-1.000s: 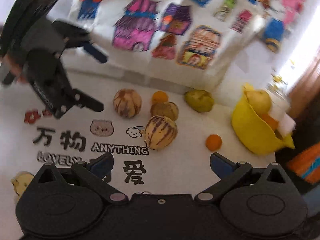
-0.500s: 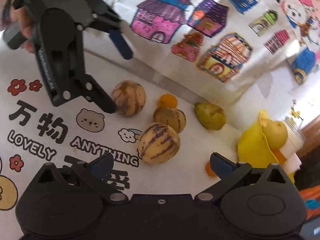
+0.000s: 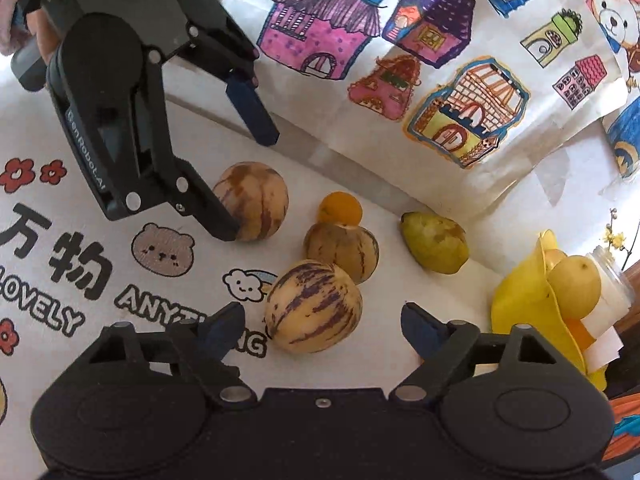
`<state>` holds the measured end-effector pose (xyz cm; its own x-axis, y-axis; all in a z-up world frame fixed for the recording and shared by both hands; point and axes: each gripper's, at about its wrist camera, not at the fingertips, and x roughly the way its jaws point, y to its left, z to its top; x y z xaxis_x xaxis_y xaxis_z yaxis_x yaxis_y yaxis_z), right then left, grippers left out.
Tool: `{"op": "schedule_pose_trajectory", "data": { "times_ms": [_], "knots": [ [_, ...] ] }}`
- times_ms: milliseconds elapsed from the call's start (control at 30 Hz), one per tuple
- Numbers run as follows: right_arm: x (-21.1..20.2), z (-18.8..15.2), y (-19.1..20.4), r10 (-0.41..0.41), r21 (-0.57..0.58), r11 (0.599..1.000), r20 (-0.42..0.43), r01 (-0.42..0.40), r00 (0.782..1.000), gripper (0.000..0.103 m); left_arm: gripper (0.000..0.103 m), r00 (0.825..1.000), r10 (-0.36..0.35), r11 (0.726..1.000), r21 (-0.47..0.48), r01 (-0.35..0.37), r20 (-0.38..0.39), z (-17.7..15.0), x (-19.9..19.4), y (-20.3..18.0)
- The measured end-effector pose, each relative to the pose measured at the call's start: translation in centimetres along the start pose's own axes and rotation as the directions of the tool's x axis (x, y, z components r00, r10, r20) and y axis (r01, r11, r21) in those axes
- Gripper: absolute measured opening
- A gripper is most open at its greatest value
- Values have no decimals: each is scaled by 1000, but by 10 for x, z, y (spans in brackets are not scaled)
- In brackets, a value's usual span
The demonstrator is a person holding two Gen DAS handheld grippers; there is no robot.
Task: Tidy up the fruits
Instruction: 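Grasp a striped pepino melon with the left gripper while the right gripper grasps another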
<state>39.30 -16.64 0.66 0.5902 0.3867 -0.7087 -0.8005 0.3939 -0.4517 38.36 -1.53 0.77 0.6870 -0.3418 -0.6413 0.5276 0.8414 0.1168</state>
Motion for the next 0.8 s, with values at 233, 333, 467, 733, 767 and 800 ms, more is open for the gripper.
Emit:
{"op": "schedule_pose_trajectory", "data": {
  "times_ms": [233,333,467,733,767,800],
  "knots": [
    [7,5,-4,28,46,999,-6,-27,1000,65,66,999,-36,999,-17,36,-17,-2,4,2],
    [8,6,-3,37,46,998,-5,-36,999,59,59,998,-66,997,-37,65,-16,-2,5,5],
    [8,7,-3,41,54,998,-6,-41,999,57,56,998,-64,998,-26,63,-12,-3,5,2],
    [4,6,-3,30,96,995,0,-30,1000,55,54,999,-47,998,-48,46,-11,-4,2,-1],
    [4,5,-2,22,98,995,1,-22,1000,55,54,999,-43,998,-54,43,-10,-4,2,-1],
    [3,5,-1,15,99,995,1,-15,1000,55,54,999,-41,997,-60,40,-9,-5,1,-1]
  ]
}}
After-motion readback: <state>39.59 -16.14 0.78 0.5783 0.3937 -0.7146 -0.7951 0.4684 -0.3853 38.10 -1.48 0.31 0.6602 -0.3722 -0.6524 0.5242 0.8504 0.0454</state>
